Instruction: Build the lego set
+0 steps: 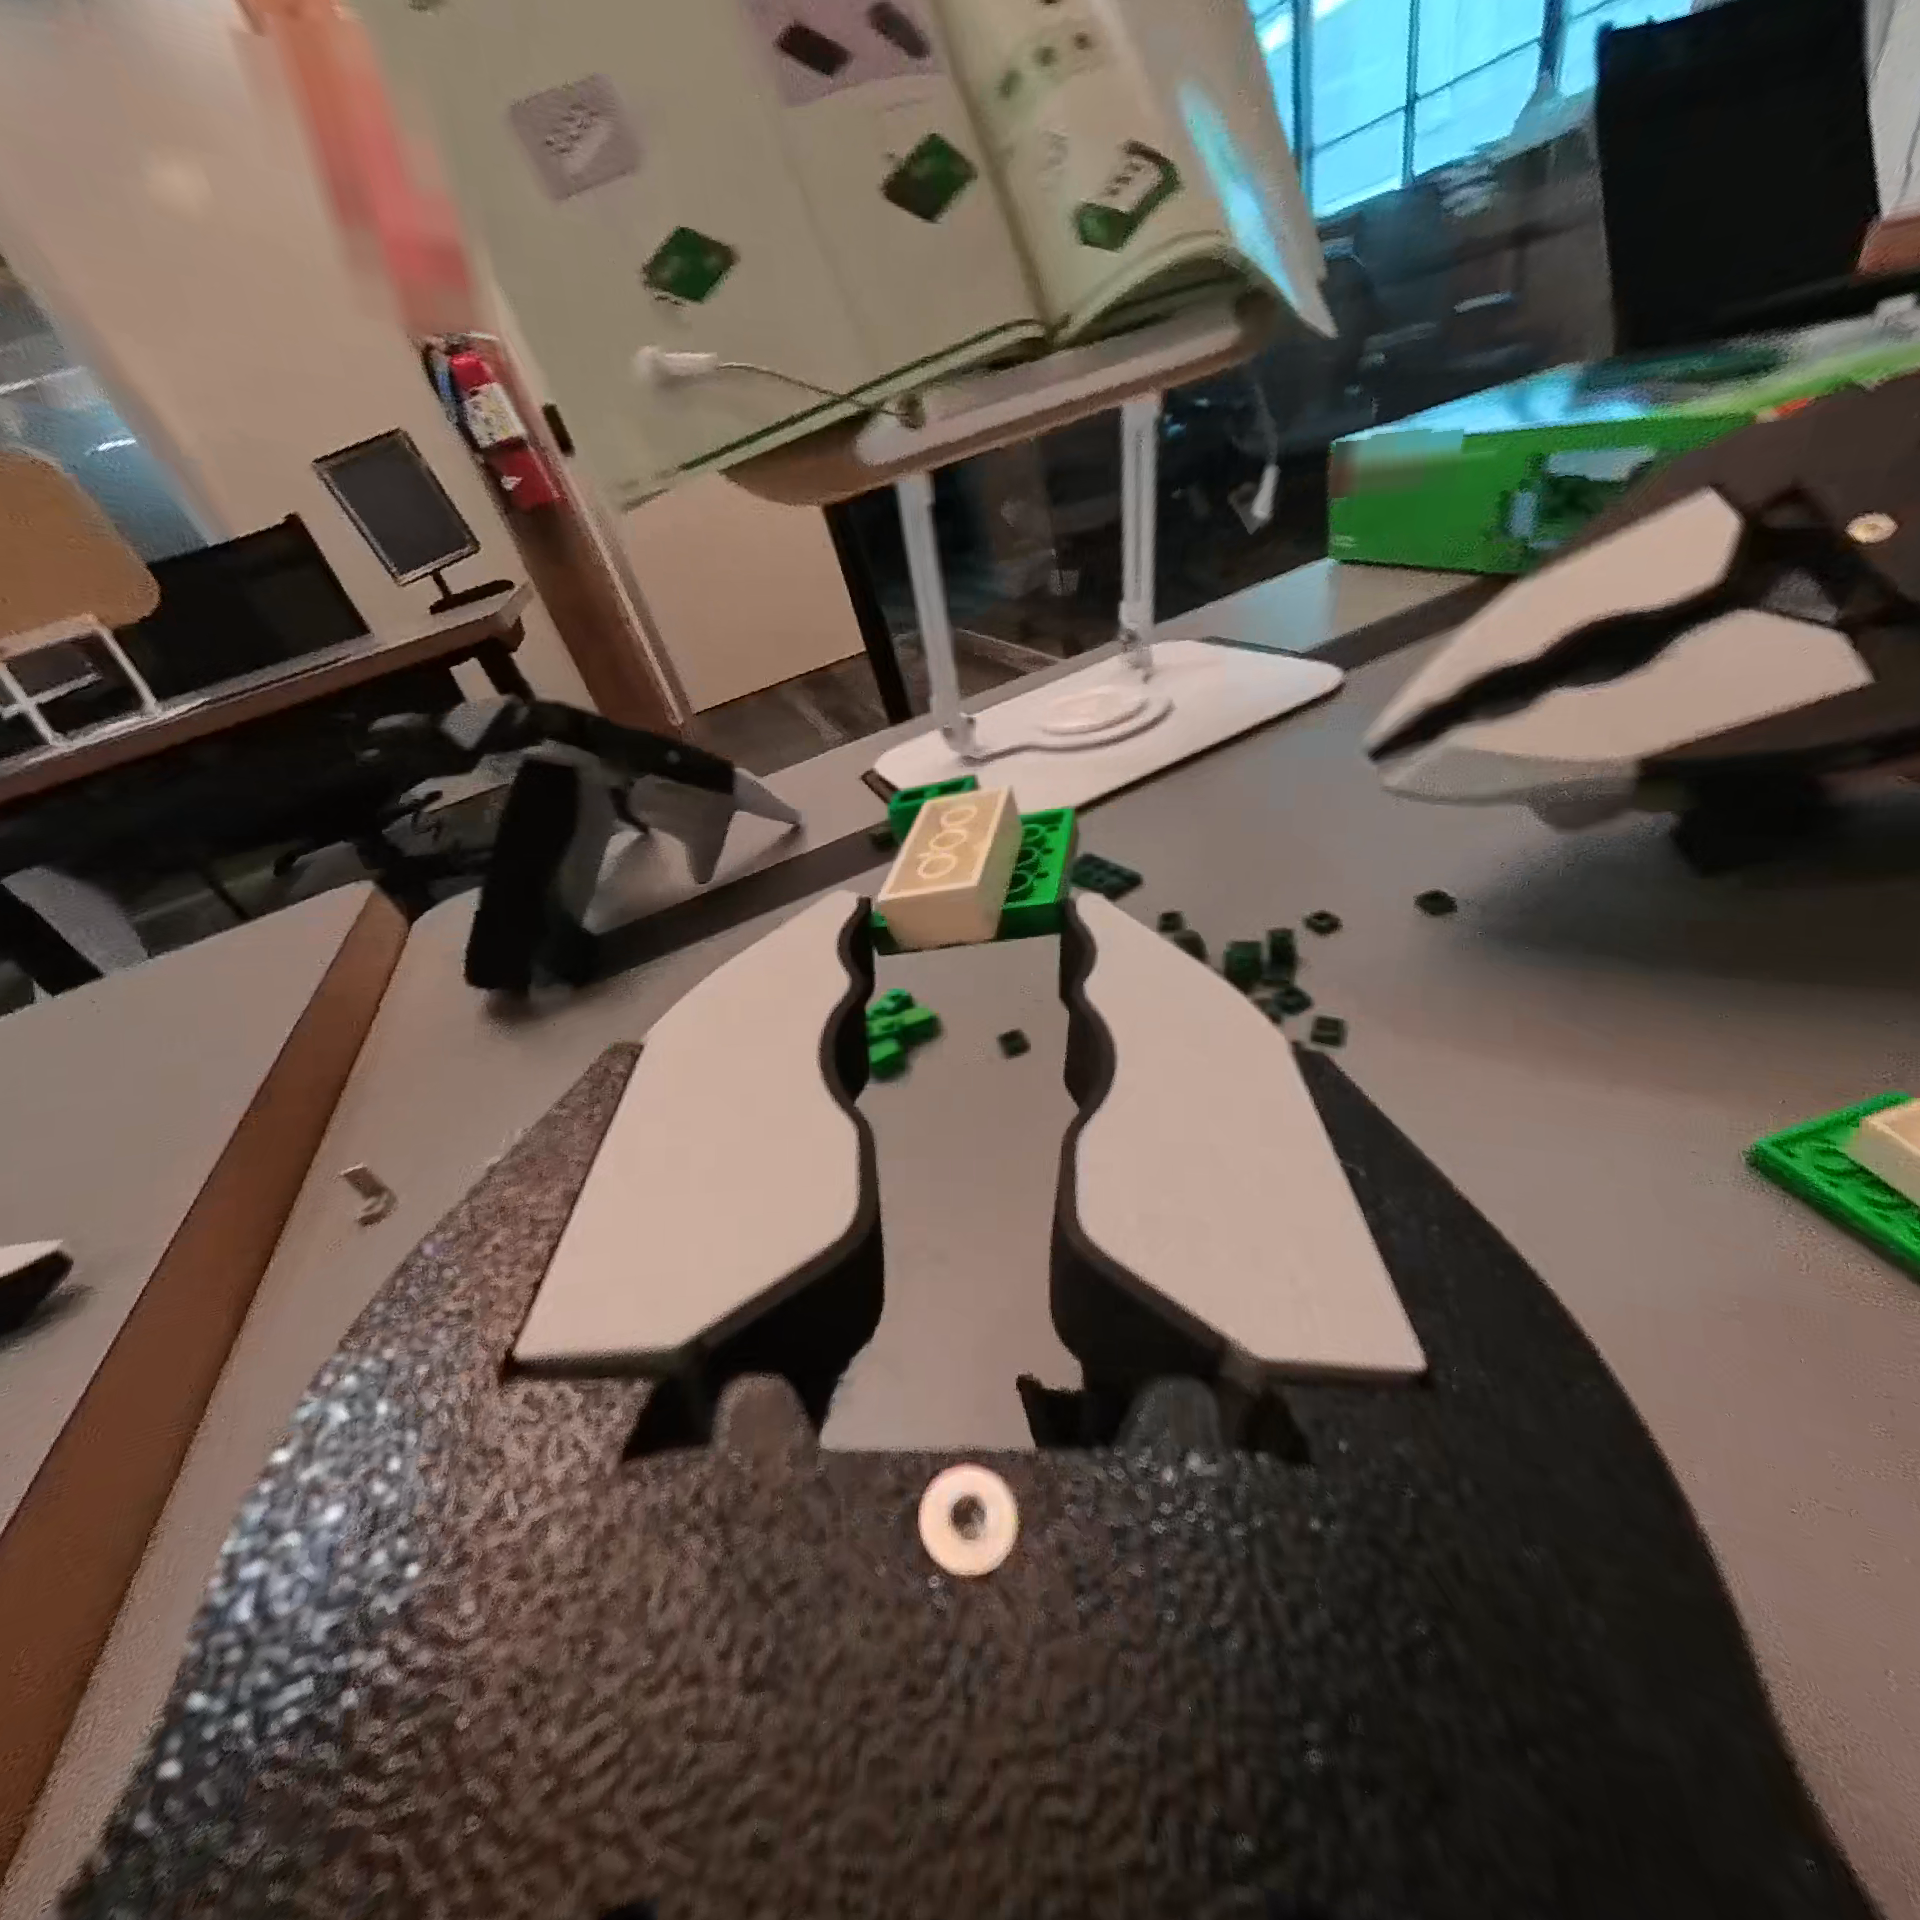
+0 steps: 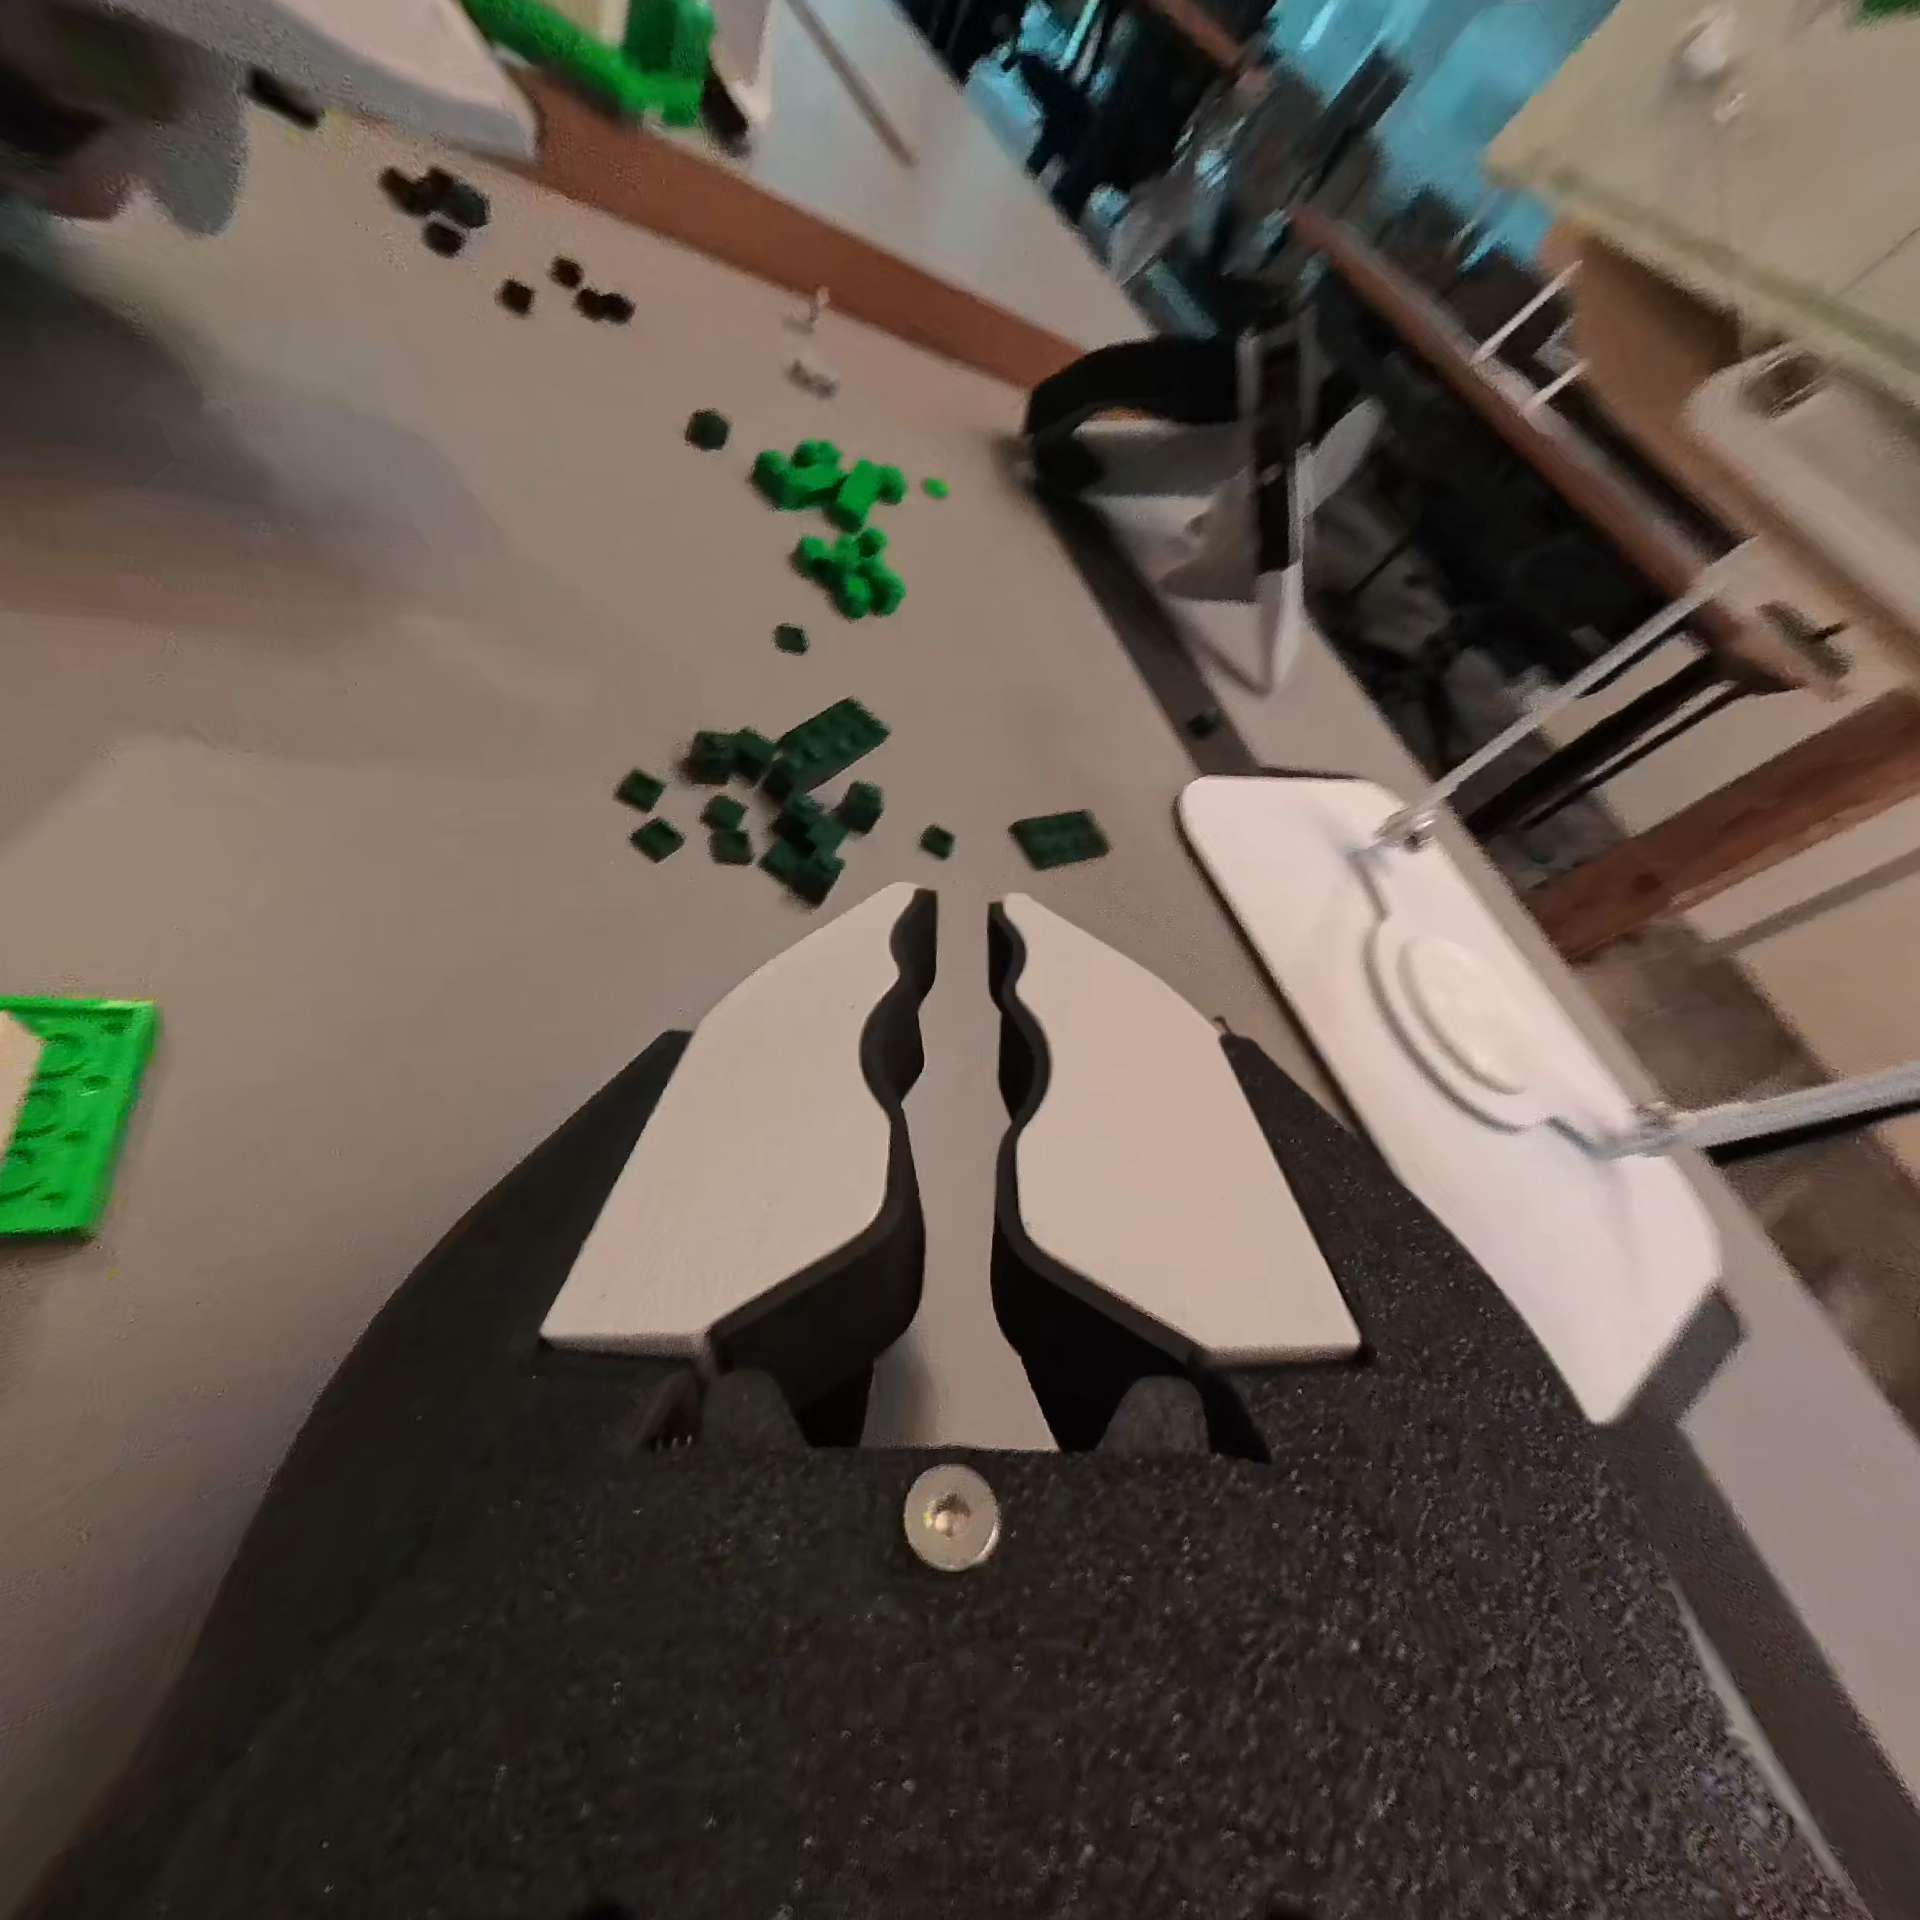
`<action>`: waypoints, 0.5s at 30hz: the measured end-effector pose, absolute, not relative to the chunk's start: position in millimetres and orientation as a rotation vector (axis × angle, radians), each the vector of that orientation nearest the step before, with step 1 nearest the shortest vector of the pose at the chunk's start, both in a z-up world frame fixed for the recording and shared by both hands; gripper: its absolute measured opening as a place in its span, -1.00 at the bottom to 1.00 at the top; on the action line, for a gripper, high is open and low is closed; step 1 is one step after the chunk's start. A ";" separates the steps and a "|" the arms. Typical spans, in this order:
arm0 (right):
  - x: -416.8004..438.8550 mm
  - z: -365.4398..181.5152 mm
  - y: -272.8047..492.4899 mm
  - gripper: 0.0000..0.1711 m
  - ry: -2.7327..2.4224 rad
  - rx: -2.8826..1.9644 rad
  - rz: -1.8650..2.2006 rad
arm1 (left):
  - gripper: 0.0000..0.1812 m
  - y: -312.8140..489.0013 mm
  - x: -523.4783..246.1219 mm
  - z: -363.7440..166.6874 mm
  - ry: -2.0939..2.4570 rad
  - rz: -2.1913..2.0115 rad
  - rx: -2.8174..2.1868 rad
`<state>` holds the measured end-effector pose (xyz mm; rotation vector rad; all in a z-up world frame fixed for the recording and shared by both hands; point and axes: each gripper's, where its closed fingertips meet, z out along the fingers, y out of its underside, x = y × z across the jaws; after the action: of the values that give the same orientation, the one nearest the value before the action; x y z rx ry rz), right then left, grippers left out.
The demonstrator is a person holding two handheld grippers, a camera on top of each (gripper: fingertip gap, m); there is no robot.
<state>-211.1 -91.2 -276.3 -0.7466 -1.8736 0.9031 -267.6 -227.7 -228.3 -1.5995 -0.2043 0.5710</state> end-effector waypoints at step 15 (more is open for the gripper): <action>-226.5 -306.3 -121.2 -0.83 -2.362 -0.993 0.946 | -0.63 -221.6 -264.2 -237.8 -0.059 0.619 -1.663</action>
<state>-226.5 -121.2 -306.3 -0.9931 -2.3621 0.9462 -264.2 -221.6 -237.8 -1.6634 -0.0591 0.6190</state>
